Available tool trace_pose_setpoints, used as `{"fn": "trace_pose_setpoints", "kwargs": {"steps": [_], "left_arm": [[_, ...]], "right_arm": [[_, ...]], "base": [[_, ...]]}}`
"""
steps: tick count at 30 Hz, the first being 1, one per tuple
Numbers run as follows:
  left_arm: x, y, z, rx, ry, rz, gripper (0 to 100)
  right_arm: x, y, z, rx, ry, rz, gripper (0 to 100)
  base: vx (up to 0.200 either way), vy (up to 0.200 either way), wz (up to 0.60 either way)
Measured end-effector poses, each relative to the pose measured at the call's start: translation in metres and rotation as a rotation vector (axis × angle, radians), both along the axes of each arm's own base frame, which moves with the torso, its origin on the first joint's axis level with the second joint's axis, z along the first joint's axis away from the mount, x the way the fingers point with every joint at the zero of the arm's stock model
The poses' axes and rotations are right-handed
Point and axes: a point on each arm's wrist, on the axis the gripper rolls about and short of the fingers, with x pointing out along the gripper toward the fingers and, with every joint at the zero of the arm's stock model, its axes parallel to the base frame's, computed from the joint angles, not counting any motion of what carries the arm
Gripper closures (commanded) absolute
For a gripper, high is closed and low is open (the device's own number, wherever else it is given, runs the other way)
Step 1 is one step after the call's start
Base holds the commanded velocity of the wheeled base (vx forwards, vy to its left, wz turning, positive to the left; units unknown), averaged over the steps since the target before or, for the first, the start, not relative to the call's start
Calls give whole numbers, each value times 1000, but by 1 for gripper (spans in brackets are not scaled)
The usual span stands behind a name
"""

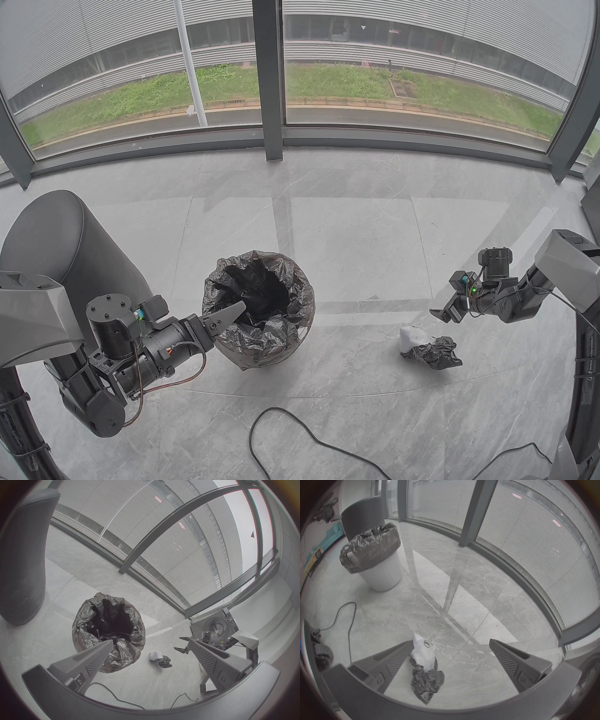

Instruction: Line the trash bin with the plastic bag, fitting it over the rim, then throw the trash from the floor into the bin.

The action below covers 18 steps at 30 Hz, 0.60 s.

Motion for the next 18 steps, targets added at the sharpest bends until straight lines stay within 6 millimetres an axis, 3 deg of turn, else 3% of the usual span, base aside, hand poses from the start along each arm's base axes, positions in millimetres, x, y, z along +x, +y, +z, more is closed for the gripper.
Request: {"fn": "trace_pose_setpoints", "kwargs": {"steps": [7, 18], "left_arm": [[2, -1, -4, 2, 11, -5, 0], [7, -2, -12, 10, 31, -4, 0]], "right_arm": [[34, -19, -13, -74, 66, 22, 0], [77, -32, -26, -83, 75, 56, 0]], "base": [[0, 0, 0], [0, 0, 0]]}}
